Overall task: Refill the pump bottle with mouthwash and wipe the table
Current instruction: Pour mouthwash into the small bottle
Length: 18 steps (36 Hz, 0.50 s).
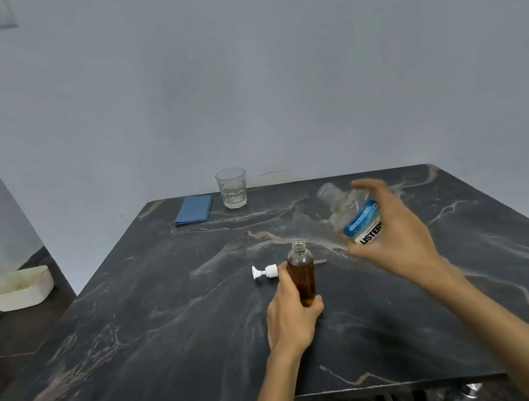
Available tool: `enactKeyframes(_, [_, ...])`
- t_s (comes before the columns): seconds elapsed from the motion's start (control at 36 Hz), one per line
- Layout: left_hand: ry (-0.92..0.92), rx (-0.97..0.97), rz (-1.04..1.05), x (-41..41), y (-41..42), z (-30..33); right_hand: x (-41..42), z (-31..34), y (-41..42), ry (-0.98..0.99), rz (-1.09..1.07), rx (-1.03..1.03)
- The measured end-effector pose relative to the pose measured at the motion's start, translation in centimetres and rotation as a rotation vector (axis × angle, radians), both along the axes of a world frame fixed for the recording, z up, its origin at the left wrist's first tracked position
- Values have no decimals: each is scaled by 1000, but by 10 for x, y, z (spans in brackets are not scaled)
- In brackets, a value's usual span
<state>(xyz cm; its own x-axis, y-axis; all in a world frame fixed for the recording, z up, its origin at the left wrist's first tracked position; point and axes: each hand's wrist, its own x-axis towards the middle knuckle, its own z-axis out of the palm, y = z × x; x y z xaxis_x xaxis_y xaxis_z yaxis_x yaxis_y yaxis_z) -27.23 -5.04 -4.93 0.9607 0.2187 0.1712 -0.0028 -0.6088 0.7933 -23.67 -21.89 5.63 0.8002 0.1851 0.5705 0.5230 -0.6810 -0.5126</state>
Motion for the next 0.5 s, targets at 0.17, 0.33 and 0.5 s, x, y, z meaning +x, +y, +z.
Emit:
enactKeyframes(0.17, [-2,-9,-5,0,0,-1,9,-30,-6,-9,67,544])
enactKeyframes(0.33, [-10,-1,-8,0,0,0,7,-55,-7,-69,-45,657])
enactKeyframes(0.5, [-6,4,-8,0,0,0,7,-65,-8,-52,-62,658])
